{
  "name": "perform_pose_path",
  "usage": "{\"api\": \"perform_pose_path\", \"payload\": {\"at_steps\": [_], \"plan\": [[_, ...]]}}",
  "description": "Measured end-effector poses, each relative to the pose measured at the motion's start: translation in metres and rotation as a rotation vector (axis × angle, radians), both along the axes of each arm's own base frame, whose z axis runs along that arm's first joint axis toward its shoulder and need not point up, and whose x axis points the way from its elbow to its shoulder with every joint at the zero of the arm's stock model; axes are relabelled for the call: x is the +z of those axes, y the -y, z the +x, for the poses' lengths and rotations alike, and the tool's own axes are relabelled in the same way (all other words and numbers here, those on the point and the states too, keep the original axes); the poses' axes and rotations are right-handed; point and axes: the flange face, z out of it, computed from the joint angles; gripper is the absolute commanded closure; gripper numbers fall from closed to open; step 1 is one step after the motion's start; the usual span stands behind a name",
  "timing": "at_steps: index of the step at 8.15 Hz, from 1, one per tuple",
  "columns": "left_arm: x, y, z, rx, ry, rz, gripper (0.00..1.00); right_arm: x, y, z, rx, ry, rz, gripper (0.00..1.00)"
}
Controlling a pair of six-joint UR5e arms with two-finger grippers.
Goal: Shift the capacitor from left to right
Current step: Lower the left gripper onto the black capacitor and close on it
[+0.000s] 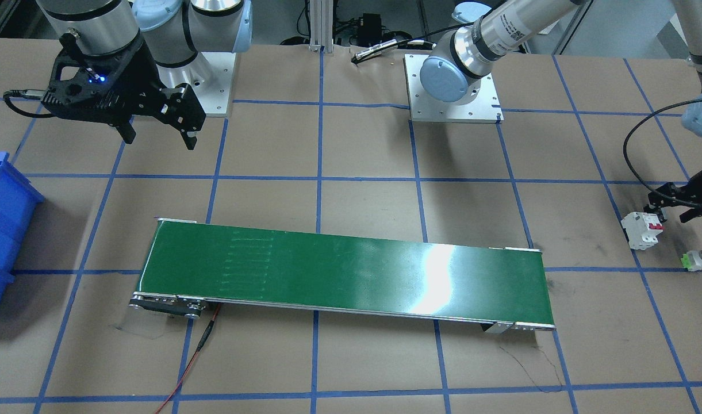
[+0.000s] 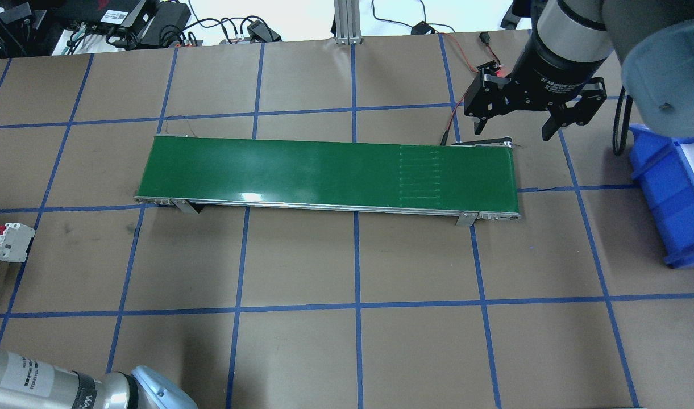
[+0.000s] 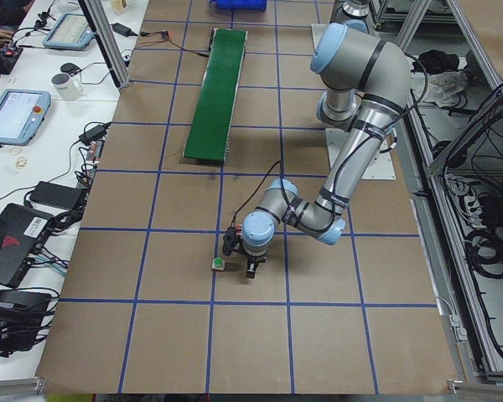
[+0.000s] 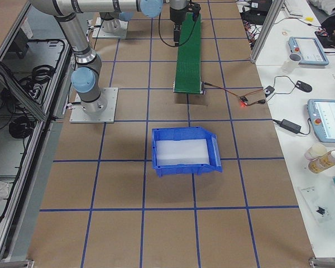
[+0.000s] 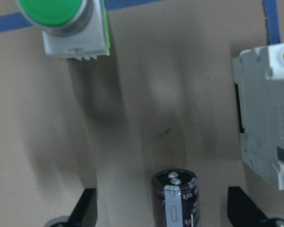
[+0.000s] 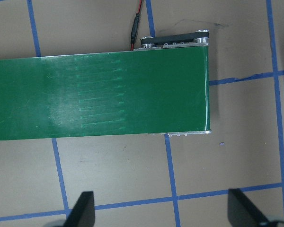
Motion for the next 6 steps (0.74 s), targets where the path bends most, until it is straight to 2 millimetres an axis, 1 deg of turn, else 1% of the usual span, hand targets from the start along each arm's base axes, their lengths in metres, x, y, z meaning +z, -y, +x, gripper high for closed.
{"api": "perform_pose_path", "payload": {"at_steps": [1, 2, 3, 4, 5, 6], "plan": [[-0.0003, -0.0001, 0.0001, 0.002, 0.000, 0.002, 0.32, 0.0000, 0.0000, 0.0000, 0.000, 0.000, 0.000, 0.00], [-0.0010, -0.0004, -0.0004, 0.004, -0.005, 0.004, 0.39, -0.0001, 0.0000, -0.0002, 0.000, -0.001, 0.000, 0.00], [-0.0016, -0.0008, -0.0011, 0.006, -0.008, 0.006, 0.51, -0.0001, 0.0000, -0.0003, 0.000, -0.003, 0.000, 0.00], [-0.0017, -0.0012, -0.0017, 0.008, -0.010, 0.008, 0.58, 0.0001, 0.0000, -0.0004, 0.000, -0.004, 0.000, 0.00], [-0.0001, -0.0016, -0.0023, 0.015, -0.010, 0.008, 0.71, 0.0003, 0.0001, -0.0004, 0.000, -0.004, -0.001, 0.00], [0.0037, -0.0017, -0.0027, 0.028, -0.007, 0.007, 0.86, 0.0003, 0.0001, -0.0004, 0.000, -0.004, -0.002, 0.00]]}}
